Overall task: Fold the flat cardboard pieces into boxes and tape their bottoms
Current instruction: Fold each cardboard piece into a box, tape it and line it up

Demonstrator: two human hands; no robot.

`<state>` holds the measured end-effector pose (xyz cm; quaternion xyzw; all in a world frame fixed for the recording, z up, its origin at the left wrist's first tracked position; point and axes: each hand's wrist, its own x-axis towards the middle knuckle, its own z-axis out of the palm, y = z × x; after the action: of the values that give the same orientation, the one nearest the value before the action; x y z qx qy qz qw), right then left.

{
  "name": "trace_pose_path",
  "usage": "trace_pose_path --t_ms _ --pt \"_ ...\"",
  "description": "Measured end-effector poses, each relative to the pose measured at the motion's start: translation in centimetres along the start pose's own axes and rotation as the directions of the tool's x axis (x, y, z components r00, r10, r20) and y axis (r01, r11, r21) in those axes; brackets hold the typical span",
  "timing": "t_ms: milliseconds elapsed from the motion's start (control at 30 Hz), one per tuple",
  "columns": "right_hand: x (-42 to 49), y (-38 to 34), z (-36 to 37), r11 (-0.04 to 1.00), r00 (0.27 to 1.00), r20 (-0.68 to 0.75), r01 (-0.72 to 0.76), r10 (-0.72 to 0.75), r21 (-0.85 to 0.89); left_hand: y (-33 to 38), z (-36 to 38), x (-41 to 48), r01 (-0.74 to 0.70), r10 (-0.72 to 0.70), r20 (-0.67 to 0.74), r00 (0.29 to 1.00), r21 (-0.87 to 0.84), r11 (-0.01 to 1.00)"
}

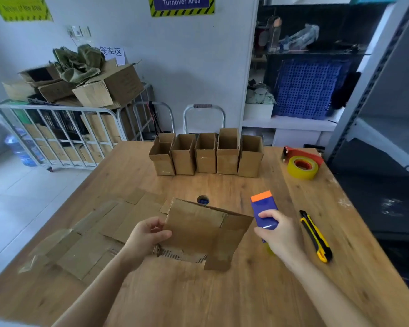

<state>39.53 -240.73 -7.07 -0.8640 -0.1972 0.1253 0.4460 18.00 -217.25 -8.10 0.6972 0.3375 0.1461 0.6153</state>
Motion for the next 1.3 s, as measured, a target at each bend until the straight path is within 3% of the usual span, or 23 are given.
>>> trace_pose_path --t_ms 167,400,633,800,1000,1167,1300 --pt "-1.3 1.3 -1.3 0.996 0.998 0.014 -0.062 0.063 -0.063 -2.2 1.7 -0.7 0.015 -0.014 0.002 1.000 -0.115 0.993" --pt "-2.3 0.5 -0.2 0.994 0.995 -0.003 -0.095 0.095 0.060 -1.5 2.4 -0.1 0.033 -0.025 0.038 0.999 -0.241 0.970" --pt "-2.4 -1.0 1.6 0.998 0.997 -0.059 -0.046 0.048 0.032 -0.6 2.8 0.3 0.006 0.006 -0.071 0.997 0.167 0.986" --pt "-2.4 -0.3 3.6 0.997 0.993 -0.095 -0.072 0.068 -0.041 1.0 4.1 0.9 0.052 -0.052 0.041 0.998 0.009 0.999" --pt "-3.1 -0.3 4.5 0.978 0.995 -0.050 -0.090 0.082 -0.190 0.6 4.1 1.5 0.136 -0.132 0.087 0.987 -0.048 0.990" --pt "-4.1 0.2 6.0 0.981 0.998 0.003 -0.064 0.066 -0.183 0.0 4.1 1.5 0.213 -0.210 0.134 0.968 -0.005 0.977" --pt "-3.3 -0.4 6.0 0.984 0.998 -0.018 -0.058 0.056 -0.166 1.2 4.1 1.6 0.151 -0.154 0.152 0.976 0.027 0.988"
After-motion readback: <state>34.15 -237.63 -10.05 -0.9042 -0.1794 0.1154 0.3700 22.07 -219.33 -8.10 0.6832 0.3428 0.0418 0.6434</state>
